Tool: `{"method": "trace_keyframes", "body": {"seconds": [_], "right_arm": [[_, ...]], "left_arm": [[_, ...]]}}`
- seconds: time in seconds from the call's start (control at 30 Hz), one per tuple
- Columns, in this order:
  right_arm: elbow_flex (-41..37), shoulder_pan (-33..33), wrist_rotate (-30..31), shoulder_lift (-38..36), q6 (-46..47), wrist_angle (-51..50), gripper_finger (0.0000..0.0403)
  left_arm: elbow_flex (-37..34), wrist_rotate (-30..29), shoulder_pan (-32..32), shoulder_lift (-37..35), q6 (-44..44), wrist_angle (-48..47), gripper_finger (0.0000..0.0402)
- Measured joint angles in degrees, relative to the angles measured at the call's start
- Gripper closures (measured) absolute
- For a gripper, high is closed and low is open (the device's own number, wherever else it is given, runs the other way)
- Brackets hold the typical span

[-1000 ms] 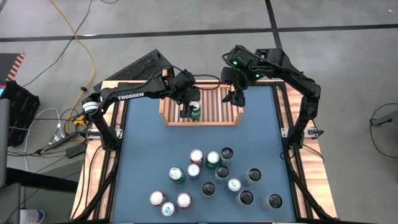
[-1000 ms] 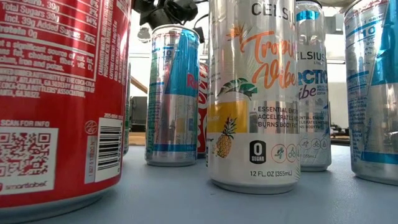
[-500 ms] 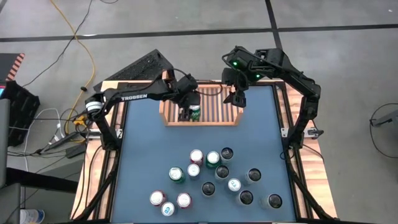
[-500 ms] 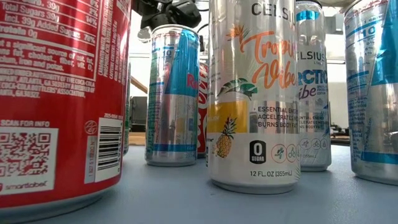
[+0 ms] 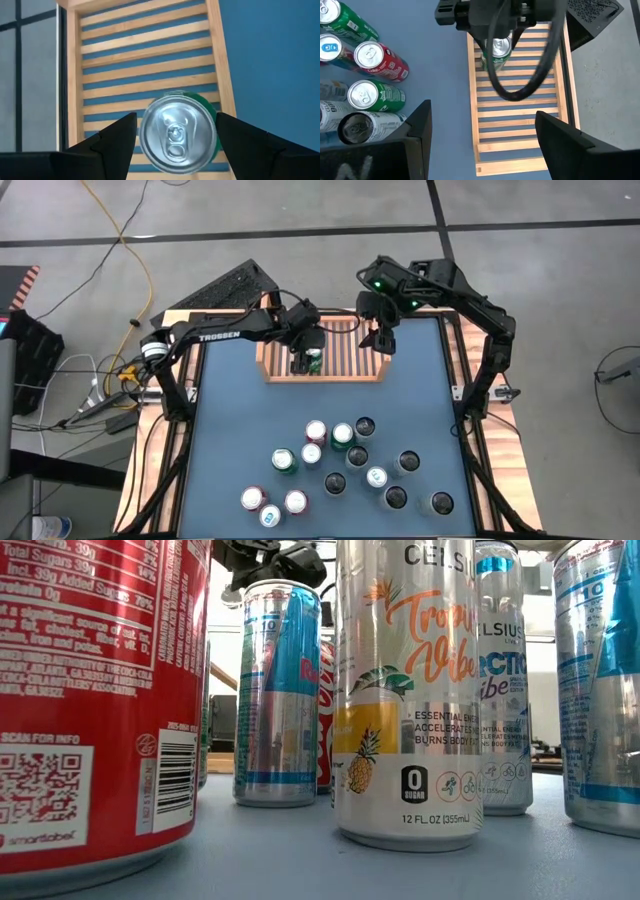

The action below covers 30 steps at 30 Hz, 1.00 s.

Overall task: Place canned beverage on shelf
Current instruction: Adjust the green soda can on the shelf

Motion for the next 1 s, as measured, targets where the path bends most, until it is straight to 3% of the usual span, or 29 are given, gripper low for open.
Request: {"method": "trace_keyframes", "body": {"seconds": [0.4, 1.0], "right_arm": [[0.0, 0.07, 0.0, 0.0, -1.11, -0.17, 0.0142], [0.0, 0.07, -0.04, 0.0, -1.24, -0.19, 0.0142]], "left_arm": [[0.07, 2.94, 1.31, 1.77, -1.67, 0.07, 0.0142], [0.07, -0.77, 1.85, 1.77, -3.9, -7.05, 0.0142]]}}
